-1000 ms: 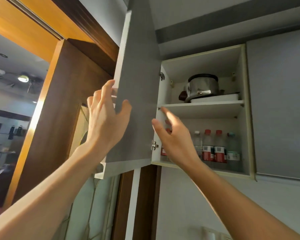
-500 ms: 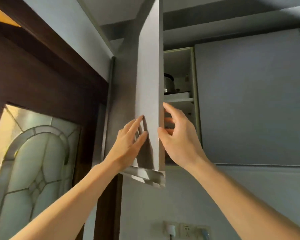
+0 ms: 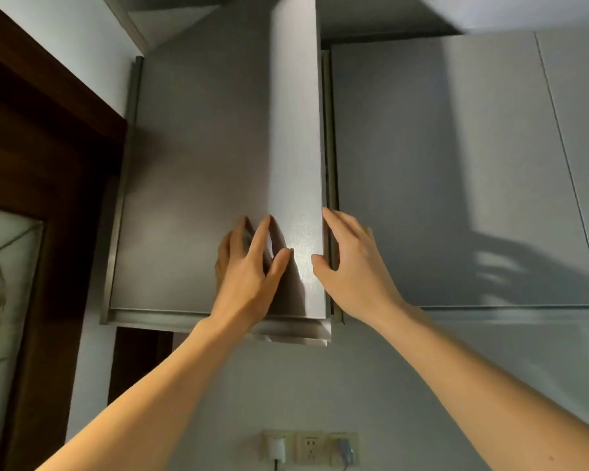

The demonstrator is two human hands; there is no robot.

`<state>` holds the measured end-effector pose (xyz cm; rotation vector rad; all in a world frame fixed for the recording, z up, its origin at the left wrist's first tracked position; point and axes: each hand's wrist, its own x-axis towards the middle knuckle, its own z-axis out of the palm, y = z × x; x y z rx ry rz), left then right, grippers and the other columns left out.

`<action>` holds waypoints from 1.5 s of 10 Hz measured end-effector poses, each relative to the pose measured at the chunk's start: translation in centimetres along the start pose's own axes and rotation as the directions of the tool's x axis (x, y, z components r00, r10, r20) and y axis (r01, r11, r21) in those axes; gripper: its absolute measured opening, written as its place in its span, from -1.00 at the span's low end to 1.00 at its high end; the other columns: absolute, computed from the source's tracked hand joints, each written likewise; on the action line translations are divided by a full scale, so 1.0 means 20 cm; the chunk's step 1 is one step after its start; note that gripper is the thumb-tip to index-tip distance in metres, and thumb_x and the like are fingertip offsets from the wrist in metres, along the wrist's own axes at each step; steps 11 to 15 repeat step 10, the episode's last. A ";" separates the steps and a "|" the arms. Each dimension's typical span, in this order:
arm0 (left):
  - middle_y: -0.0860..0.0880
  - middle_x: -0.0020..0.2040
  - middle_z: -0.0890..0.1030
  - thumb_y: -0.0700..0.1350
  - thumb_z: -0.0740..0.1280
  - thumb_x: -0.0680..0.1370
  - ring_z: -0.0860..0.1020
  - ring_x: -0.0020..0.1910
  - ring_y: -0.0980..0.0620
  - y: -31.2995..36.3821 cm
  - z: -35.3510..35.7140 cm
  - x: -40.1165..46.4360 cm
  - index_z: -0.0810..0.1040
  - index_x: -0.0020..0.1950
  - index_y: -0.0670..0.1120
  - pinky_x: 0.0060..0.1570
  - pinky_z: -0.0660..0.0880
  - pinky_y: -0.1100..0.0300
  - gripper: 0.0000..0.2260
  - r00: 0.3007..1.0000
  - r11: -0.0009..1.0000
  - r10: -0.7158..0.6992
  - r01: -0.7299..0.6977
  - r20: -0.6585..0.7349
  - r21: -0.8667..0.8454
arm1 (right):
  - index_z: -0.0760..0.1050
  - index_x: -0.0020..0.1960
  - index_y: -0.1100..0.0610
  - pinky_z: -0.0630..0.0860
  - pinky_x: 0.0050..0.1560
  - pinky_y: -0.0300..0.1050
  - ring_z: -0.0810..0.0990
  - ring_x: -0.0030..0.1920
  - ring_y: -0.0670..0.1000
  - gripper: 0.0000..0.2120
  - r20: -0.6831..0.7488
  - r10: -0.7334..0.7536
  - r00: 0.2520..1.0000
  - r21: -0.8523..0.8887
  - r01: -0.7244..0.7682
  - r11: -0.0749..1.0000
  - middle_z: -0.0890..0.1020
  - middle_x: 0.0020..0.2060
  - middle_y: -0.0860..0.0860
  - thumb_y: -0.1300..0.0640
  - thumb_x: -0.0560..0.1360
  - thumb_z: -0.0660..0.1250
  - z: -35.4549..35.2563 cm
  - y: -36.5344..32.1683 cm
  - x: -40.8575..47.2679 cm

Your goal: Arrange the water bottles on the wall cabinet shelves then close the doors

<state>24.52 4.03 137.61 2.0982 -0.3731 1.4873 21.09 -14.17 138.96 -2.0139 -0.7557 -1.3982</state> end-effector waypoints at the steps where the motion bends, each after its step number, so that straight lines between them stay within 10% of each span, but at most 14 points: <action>1: 0.02 0.62 0.05 0.34 0.10 0.62 0.02 0.57 -0.09 -0.02 0.11 0.02 0.09 0.59 0.23 0.50 0.21 -0.18 -0.43 0.997 0.996 0.038 -0.032 -0.073 0.078 | 0.10 0.63 0.03 0.29 0.42 -0.08 0.15 0.54 -0.02 -0.33 0.018 -0.023 1.000 -0.034 0.024 0.999 0.24 0.55 -0.08 0.04 0.60 0.31 0.02 0.13 0.02; 7: -0.14 0.64 0.04 0.23 0.18 0.62 0.00 0.59 -0.19 -0.17 0.62 0.14 0.26 0.60 0.05 0.55 0.06 -0.14 -0.43 0.998 0.972 0.027 -0.041 0.063 0.232 | 0.17 0.62 0.14 -0.08 0.59 0.22 -0.08 0.63 0.25 -0.39 0.191 -0.119 0.974 -0.542 0.205 0.815 -0.01 0.63 0.20 -0.06 0.65 0.23 0.40 0.82 0.10; 9: -0.17 0.59 0.16 0.19 0.24 0.62 0.13 0.52 -0.22 -0.12 0.60 0.17 0.36 0.55 0.05 0.52 0.13 -0.09 -0.49 0.999 0.983 -0.011 0.004 0.037 0.186 | 0.17 0.62 0.11 -0.11 0.60 0.16 -0.12 0.63 0.19 -0.37 0.230 -0.090 0.969 -0.466 0.191 0.864 -0.03 0.64 0.15 -0.06 0.64 0.26 0.36 0.81 0.10; 10: -0.17 0.43 0.39 0.09 0.29 0.63 0.32 0.42 -0.17 -0.10 0.53 0.20 0.53 0.41 -0.06 0.44 0.26 0.01 -0.60 0.996 0.997 -0.071 0.072 0.048 -0.022 | 0.41 0.49 0.14 0.15 0.55 0.03 0.23 0.55 0.14 -0.52 0.164 -0.007 0.986 -0.286 0.054 0.957 0.30 0.53 0.13 0.00 0.63 0.31 0.25 0.73 0.06; 15: -0.17 0.43 0.39 0.09 0.29 0.63 0.32 0.42 -0.17 -0.10 0.53 0.20 0.53 0.41 -0.06 0.44 0.26 0.01 -0.60 0.996 0.997 -0.071 0.072 0.048 -0.022 | 0.41 0.49 0.14 0.15 0.55 0.03 0.23 0.55 0.14 -0.52 0.164 -0.007 0.986 -0.286 0.054 0.957 0.30 0.53 0.13 0.00 0.63 0.31 0.25 0.73 0.06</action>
